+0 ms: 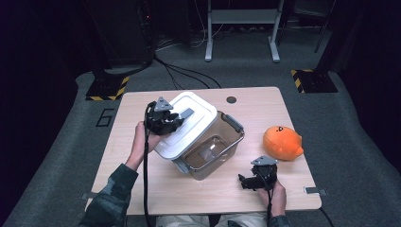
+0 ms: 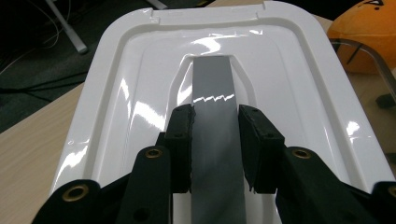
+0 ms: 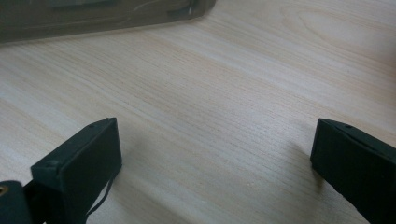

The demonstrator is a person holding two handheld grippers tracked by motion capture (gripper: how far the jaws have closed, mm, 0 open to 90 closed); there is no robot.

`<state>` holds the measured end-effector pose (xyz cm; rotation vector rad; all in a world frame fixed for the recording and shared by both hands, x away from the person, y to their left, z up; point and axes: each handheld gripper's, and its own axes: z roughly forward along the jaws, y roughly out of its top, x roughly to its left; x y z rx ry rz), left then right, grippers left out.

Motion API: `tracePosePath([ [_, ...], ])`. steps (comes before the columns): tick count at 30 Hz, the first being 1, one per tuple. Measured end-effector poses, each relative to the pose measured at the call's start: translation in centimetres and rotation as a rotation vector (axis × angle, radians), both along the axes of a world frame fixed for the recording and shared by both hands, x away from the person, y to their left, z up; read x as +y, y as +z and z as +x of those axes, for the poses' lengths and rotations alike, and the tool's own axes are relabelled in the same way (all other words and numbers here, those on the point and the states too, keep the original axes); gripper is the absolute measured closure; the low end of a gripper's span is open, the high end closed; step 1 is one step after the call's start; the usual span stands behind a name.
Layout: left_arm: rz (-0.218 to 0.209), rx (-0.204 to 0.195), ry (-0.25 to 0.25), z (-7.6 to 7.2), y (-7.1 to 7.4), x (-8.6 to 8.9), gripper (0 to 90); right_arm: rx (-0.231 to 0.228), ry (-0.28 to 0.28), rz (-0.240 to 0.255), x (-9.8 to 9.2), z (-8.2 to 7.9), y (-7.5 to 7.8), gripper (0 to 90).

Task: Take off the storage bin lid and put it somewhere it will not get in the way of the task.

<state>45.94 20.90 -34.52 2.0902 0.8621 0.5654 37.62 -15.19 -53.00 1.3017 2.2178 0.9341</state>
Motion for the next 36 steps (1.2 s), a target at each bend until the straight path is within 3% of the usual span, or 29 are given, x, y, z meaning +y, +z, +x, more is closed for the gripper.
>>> tracePosePath([
  [25,0.009,0.001,0.103,0.5,-0.6,4.4,66.3,0.001,-0.004,0.002,0.0,0.0,0.0,1.6],
  [36,-0.021,-0.01,0.164,0.6,-1.0,6.5,66.3,0.001,-0.002,0.001,0.0,0.0,0.0,1.6],
])
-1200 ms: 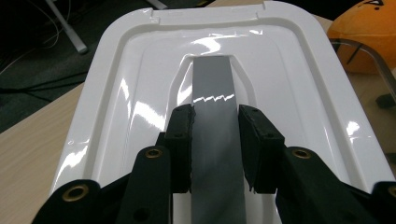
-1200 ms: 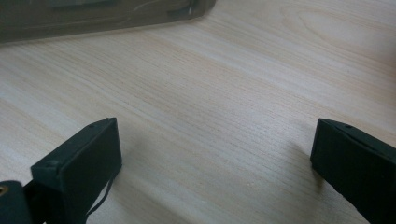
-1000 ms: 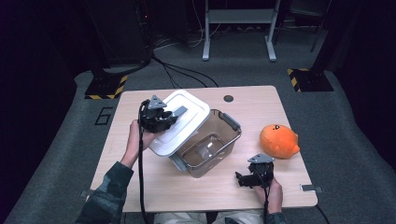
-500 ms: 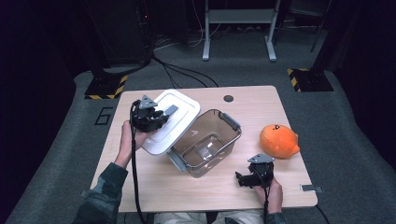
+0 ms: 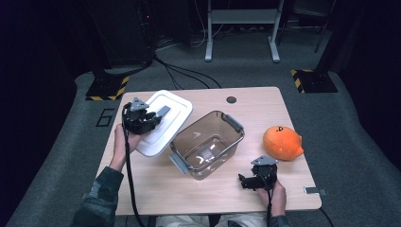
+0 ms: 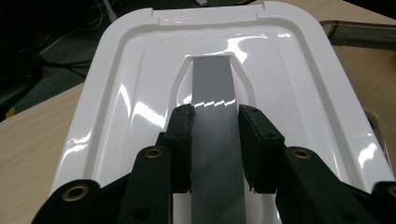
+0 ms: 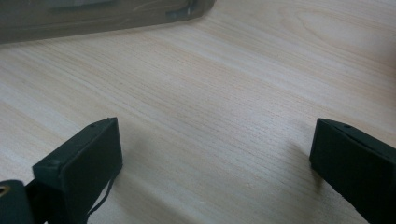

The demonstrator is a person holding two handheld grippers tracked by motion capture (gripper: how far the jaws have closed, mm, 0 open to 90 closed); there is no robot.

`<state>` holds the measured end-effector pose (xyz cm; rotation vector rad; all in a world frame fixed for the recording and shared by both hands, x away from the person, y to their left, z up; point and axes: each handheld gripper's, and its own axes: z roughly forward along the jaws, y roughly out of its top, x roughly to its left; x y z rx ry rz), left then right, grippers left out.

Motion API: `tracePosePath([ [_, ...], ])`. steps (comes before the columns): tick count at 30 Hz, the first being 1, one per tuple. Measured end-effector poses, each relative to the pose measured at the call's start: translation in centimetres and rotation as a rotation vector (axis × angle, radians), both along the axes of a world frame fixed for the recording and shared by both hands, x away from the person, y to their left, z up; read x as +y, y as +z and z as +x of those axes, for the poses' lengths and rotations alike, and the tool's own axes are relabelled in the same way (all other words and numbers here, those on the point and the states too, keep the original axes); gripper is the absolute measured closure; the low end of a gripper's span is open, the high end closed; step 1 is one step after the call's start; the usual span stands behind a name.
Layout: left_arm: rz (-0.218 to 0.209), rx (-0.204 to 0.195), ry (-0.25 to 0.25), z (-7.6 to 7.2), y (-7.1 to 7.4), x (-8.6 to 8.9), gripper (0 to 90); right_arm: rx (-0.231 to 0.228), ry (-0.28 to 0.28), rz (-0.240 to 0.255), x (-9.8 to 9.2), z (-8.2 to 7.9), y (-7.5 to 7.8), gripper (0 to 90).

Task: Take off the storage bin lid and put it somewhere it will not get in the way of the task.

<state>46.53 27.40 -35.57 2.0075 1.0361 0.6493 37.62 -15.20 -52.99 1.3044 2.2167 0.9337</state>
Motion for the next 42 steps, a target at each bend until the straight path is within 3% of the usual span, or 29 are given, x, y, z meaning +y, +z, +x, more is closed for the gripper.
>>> tracePosePath([
  [20,-0.017,0.034,0.091,1.0,-2.9,3.3,66.3,0.0,0.0,0.0,0.0,0.0,0.0,1.6],
  [42,-0.014,0.123,0.137,1.7,-7.4,4.9,66.3,-0.001,-0.001,0.0,0.0,0.0,0.0,1.6],
])
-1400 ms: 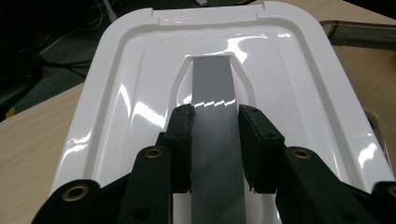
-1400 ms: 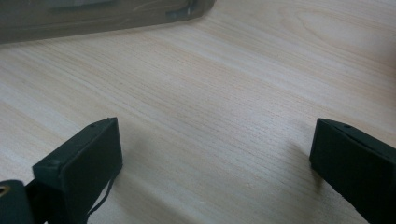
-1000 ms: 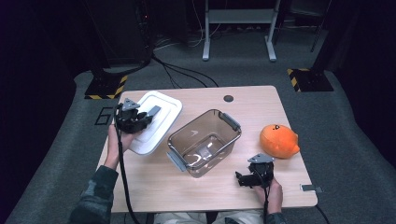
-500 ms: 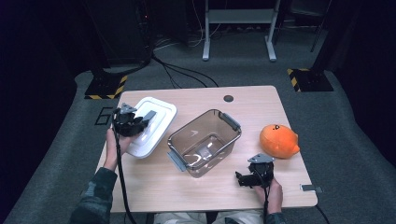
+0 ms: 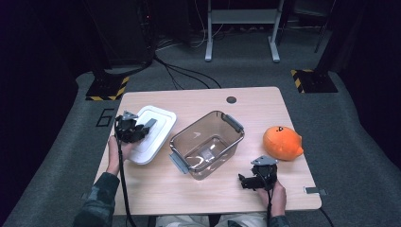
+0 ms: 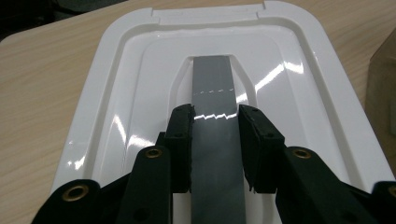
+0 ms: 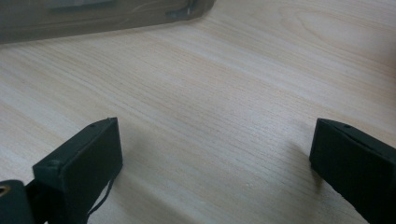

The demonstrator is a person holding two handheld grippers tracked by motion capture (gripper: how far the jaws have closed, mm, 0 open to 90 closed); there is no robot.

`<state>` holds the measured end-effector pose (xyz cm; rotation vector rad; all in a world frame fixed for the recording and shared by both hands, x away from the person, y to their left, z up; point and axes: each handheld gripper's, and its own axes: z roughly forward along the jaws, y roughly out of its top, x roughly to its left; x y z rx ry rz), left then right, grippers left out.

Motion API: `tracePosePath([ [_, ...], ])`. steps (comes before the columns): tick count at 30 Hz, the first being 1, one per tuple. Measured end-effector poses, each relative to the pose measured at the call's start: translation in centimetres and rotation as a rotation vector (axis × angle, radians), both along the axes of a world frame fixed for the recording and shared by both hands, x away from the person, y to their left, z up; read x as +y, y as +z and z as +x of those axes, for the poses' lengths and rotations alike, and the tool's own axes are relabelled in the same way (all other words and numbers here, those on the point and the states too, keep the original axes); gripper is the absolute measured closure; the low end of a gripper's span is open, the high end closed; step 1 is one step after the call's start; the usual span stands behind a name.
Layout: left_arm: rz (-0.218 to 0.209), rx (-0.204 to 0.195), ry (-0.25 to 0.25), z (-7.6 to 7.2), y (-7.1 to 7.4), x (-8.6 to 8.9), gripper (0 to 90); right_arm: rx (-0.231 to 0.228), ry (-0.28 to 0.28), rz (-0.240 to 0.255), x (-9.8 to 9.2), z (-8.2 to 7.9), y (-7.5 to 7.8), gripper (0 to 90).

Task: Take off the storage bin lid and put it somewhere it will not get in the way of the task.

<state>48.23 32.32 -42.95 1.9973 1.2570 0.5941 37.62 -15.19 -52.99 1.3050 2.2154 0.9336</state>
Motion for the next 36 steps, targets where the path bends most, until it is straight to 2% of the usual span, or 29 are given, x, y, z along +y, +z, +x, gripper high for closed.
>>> tracePosePath([
  [9,-0.001,0.038,0.019,0.3,-2.0,0.9,66.3,0.0,0.0,0.0,0.0,0.0,0.0,1.7],
  [10,-0.014,0.042,0.027,0.3,-2.3,0.9,66.3,0.0,0.0,0.0,0.0,0.0,0.0,1.7],
  [20,-0.008,0.076,0.039,0.6,-4.2,1.2,66.2,0.0,0.0,0.0,0.0,0.0,0.0,1.7],
  [26,-0.001,0.087,0.051,0.7,-5.2,1.4,66.3,-0.001,0.0,0.0,0.0,0.0,0.0,1.7],
  [36,0.008,0.085,0.082,1.4,-6.4,1.7,66.2,0.0,0.0,0.0,0.0,0.0,0.0,1.7],
])
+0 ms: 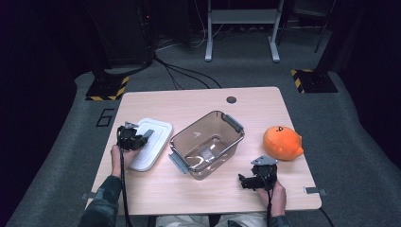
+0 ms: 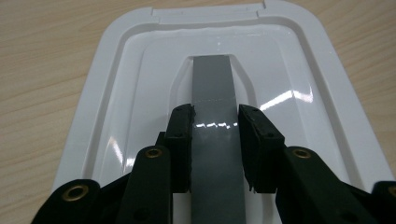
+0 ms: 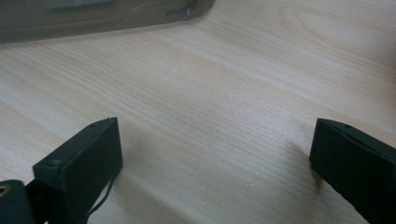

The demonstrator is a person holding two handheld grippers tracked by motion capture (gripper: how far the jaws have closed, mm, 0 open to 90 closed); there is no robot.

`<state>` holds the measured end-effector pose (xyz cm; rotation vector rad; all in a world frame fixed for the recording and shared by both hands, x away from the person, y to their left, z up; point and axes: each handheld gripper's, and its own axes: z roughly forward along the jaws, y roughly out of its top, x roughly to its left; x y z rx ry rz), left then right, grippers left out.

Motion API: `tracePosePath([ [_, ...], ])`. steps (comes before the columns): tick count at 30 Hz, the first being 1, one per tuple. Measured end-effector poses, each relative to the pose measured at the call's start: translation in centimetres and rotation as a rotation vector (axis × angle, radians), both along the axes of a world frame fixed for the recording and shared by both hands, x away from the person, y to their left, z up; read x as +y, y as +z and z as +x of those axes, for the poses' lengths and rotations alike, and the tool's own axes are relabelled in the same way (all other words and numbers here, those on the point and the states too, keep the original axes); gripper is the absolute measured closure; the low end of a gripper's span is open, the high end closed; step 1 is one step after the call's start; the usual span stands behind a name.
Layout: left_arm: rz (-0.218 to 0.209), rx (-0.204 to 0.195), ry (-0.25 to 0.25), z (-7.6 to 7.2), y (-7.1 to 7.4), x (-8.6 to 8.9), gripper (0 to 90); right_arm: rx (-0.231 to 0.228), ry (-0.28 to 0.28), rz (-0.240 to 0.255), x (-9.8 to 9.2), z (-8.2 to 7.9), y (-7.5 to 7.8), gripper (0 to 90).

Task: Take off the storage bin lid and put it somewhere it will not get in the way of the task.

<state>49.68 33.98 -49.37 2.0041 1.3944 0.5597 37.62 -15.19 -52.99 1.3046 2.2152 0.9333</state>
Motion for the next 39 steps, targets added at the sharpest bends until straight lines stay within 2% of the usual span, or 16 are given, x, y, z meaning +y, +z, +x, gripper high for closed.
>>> tracePosePath([
  [5,0.02,-0.018,0.01,0.5,-0.4,0.1,66.2,0.0,0.0,0.0,0.0,0.0,0.0,1.7],
  [8,0.023,-0.007,0.019,0.8,-0.7,0.2,66.3,0.0,0.0,0.0,0.0,0.0,0.0,1.7],
  [12,0.027,-0.011,0.013,1.1,-1.0,0.2,66.2,0.0,0.0,0.0,0.0,0.0,0.0,1.7],
  [20,0.015,-0.035,0.011,1.4,-1.4,0.5,66.1,0.0,0.0,0.0,0.0,0.0,0.0,1.7],
  [27,-0.02,-0.051,0.024,1.4,-1.3,0.7,64.5,0.0,0.0,0.0,0.0,0.0,0.0,1.7],
  [29,-0.038,-0.04,0.03,1.3,-1.1,0.9,55.8,0.001,-0.001,0.0,0.0,0.0,0.0,1.7],
  [31,-0.039,-0.032,0.04,1.0,-0.9,0.9,44.7,0.0,0.0,0.0,0.0,0.0,0.0,1.7],
  [33,-0.04,-0.039,0.054,0.6,-0.6,0.8,34.8,0.001,0.0,0.0,0.0,0.0,0.0,1.7],
  [37,-0.035,-0.06,0.051,-0.4,-0.1,0.5,21.9,0.001,0.0,0.0,0.0,0.0,0.0,1.7],
  [39,-0.042,-0.069,0.042,-0.9,0.1,0.4,19.6,0.001,0.0,0.0,0.0,0.0,0.0,1.7],
])
